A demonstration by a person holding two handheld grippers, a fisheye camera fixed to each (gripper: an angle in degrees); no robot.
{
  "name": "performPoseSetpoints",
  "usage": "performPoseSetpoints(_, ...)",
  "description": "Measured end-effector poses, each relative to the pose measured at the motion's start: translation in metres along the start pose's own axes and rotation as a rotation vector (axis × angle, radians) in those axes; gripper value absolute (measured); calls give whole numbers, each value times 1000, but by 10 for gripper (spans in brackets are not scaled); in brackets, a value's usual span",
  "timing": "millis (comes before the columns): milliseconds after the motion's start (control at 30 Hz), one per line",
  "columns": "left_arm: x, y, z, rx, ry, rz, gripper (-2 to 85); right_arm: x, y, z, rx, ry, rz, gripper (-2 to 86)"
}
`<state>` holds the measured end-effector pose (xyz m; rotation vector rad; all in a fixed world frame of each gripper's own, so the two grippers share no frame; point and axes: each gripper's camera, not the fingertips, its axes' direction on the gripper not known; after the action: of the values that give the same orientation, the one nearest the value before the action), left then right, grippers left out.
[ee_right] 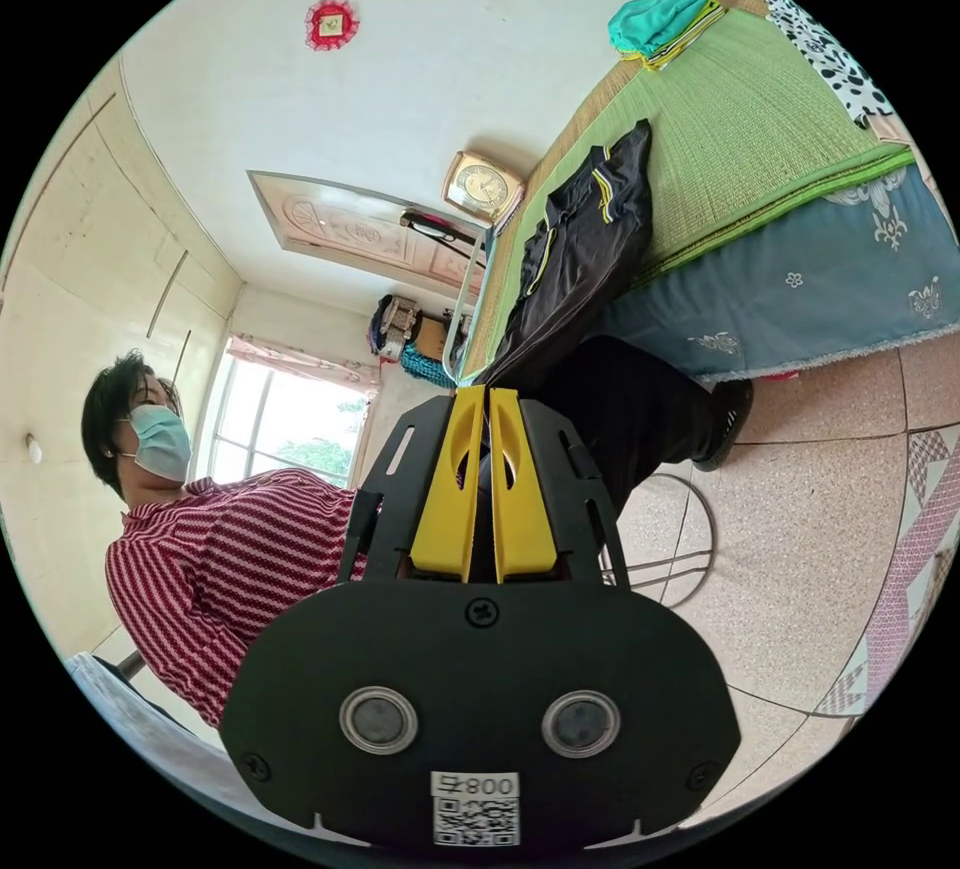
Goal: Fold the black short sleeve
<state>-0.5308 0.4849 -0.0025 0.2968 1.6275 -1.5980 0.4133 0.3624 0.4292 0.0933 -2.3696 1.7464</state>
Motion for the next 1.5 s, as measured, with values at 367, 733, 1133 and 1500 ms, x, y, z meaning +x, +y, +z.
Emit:
performPoseSetpoints(367, 52, 13, 2, -58, 20, 118, 10, -7, 10, 5, 0, -25, -38, 3)
performPoseSetpoints(733, 89, 37, -7, -108, 145, 235, 6, -34, 45, -14, 61, -82, -123, 3)
performPoseSetpoints(1133, 95, 44, -11, -106, 248, 269, 6, -55, 82, -30, 102, -102, -153, 4)
performPoseSetpoints(1500, 89, 21, 2, -108, 271, 243, 6, -72, 89, -27, 86, -105, -149, 4)
